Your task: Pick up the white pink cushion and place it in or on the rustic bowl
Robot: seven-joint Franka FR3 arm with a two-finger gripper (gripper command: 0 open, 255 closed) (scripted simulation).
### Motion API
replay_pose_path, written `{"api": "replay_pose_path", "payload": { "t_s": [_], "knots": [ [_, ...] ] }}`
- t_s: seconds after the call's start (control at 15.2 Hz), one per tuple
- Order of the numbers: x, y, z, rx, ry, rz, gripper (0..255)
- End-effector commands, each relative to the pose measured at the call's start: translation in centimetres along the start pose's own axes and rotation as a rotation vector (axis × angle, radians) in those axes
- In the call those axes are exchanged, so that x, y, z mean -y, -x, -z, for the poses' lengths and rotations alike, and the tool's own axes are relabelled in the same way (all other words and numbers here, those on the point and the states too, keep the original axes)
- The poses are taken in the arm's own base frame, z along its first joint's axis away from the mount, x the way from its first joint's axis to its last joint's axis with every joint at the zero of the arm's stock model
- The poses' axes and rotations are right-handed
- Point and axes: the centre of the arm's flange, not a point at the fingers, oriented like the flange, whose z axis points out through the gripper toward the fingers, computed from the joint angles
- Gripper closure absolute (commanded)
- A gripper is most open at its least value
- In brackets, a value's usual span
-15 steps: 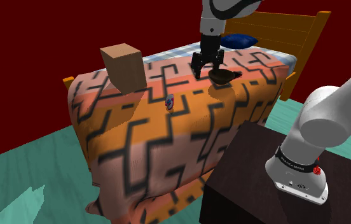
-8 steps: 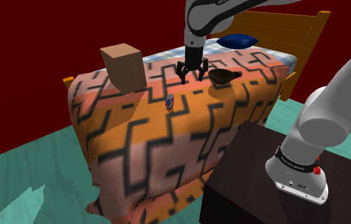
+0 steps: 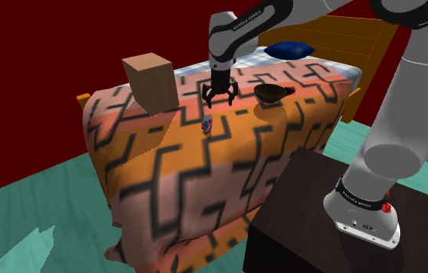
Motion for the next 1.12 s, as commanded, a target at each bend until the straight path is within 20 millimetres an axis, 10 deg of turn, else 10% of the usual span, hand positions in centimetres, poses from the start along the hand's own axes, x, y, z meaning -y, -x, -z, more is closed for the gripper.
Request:
{"api": "replay_pose_path", "payload": {
  "t_s": [0.0,0.4,1.06],
  "knots": [
    [0.7,-2.3,-1.5,-0.001,0.003,-0.036,0],
    [1.8,-8.7,-6.0,-0.003,0.011,-0.141,0],
    [1.8,-8.9,-10.1,-0.003,0.011,-0.143,0]
  ]
}}
